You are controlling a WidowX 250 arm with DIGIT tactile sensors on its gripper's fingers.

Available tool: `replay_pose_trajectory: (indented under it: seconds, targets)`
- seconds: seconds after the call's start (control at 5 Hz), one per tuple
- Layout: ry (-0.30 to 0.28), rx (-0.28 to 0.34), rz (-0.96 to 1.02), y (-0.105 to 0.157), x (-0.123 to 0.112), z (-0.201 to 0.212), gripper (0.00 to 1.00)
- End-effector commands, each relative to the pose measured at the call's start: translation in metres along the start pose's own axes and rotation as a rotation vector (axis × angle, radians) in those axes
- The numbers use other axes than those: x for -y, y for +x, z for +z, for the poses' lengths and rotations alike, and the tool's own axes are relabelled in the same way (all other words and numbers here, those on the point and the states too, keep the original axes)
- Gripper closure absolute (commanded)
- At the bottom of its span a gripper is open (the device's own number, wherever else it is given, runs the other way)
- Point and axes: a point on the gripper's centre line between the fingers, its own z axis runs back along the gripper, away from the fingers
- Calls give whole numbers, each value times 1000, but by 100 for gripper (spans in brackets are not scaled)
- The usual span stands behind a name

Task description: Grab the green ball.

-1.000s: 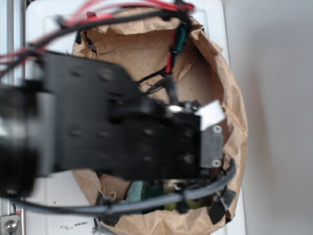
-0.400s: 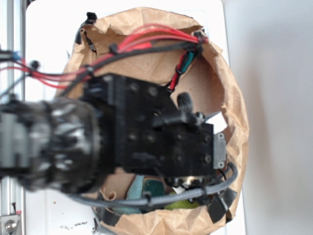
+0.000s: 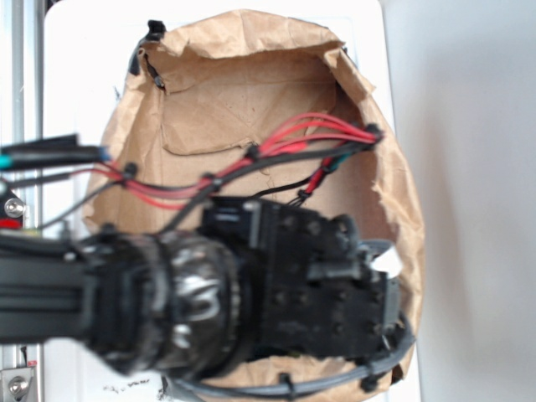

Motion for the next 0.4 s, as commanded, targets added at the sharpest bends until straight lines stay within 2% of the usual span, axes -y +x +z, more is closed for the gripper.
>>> replay_pose_trajectory:
  seconds: [0.0,0.2]
  targets:
    - [-51,77,-5,22,21,25,0]
    - [-30,53,2,30,21,19,13]
